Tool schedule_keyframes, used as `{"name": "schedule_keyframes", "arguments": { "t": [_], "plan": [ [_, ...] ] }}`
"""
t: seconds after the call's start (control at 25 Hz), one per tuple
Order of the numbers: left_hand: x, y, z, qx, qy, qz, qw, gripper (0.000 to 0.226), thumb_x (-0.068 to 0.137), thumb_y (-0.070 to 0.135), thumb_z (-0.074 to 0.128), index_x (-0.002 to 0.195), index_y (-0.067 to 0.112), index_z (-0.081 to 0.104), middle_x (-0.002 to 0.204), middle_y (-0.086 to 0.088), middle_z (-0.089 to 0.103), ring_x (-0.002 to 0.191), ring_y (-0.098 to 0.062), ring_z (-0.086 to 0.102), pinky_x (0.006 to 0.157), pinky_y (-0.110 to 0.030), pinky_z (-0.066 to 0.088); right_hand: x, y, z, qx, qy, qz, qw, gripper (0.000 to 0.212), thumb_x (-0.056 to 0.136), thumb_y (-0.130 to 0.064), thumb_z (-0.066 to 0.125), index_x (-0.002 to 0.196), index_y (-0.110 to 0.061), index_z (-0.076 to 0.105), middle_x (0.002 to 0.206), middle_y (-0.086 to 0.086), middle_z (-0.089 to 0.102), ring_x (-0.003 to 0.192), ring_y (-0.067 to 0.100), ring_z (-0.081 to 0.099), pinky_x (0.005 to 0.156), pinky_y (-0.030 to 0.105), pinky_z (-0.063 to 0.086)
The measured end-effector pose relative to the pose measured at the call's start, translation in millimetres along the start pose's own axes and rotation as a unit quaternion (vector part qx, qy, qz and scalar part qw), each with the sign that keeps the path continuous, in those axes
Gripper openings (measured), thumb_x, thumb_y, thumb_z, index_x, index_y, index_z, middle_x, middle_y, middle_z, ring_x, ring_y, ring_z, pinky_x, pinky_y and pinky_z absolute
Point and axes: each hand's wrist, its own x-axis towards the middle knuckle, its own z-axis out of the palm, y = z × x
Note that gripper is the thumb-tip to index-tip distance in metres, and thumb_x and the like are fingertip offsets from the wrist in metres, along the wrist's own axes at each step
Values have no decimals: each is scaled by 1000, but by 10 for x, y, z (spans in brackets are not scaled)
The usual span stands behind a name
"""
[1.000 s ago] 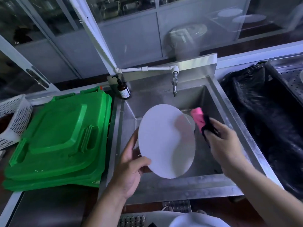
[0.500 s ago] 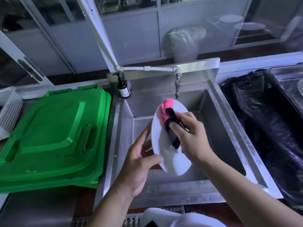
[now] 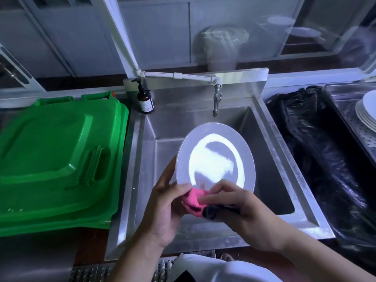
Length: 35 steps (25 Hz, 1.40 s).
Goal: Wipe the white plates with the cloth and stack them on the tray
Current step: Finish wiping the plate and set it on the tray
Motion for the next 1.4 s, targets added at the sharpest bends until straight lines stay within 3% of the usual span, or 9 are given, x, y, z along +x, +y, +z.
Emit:
{"name": "schedule_keyframes", "arguments": {
  "t": [0.12, 0.2, 0.32, 0.44, 0.6, 0.76, 0.96, 1.24, 1.4],
  "plan": [
    [21, -60, -95, -10, 16, -20, 1000, 72, 67, 17, 70, 137, 30, 60, 127, -11, 68, 106, -31, 67, 79, -51, 56, -124, 17, -238, -98, -48, 21, 994, 47, 90, 12, 61, 110, -26, 78, 100, -10, 63, 89, 15, 69, 81, 26, 55],
    [17, -63, -160, -18, 23, -44, 999, 70, 66, 23, 70, 135, 26, 61, 127, -18, 65, 100, -36, 55, 74, -50, 56, -185, 20, -498, -228, -52, 49, 971, 61, 87, 11, 64, 103, -47, 76, 98, -15, 64, 86, 11, 69, 78, 29, 56],
    [-7, -60, -254, -12, 13, -70, 997, 59, 71, 24, 66, 129, 21, 65, 128, -22, 62, 100, -38, 54, 70, -46, 56, -99, -105, -815, -378, -15, 35, 925, 75, 81, 5, 69, 97, -68, 65, 95, -17, 63, 84, 4, 64, 73, 13, 48],
    [-38, -39, -284, -8, -5, -79, 997, 65, 67, 25, 69, 132, 26, 64, 128, -14, 67, 110, -39, 65, 70, -48, 58, 219, -354, -767, -408, 59, -108, 905, 60, 86, 4, 62, 115, -48, 70, 102, -10, 64, 91, 13, 60, 78, 14, 43],
    [-54, 38, -321, -4, -35, -57, 998, 65, 74, 15, 60, 136, 33, 61, 123, -9, 70, 101, -28, 68, 72, -45, 56, 746, -324, -261, -482, 52, -243, 840, 38, 92, -9, 60, 124, -28, 71, 117, 2, 65, 106, 27, 56, 91, 44, 47],
    [-89, 98, -476, -62, -46, -69, 995, 56, 78, 12, 53, 131, 26, 65, 121, -13, 69, 104, -27, 66, 74, -44, 59, 952, -128, -239, -536, 64, -255, 802, 39, 89, -11, 64, 122, -30, 71, 121, 0, 66, 107, 29, 57, 93, 52, 43],
    [-71, 160, -616, -58, -56, -39, 996, 70, 71, 20, 62, 141, 29, 57, 130, -12, 64, 109, -32, 59, 78, -47, 58, 915, 25, -256, -548, 186, -205, 789, 36, 90, -17, 57, 121, -26, 72, 112, 3, 67, 96, 33, 59, 90, 50, 44],
    [83, 240, -783, -17, -62, -4, 998, 74, 71, 13, 62, 143, 30, 55, 133, -10, 63, 113, -30, 58, 86, -55, 50, 381, 319, 243, -455, 261, -73, 848, 47, 81, -4, 56, 121, -22, 73, 100, 4, 64, 87, 28, 57, 74, 42, 52],
    [141, 270, -869, 2, -66, -1, 998, 77, 69, 12, 64, 143, 31, 54, 134, -10, 64, 115, -30, 63, 80, -47, 56, 81, 286, 687, -308, 179, -15, 934, 48, 87, 1, 56, 117, -31, 75, 101, -8, 61, 81, 7, 57, 71, 20, 45]
  ]
}}
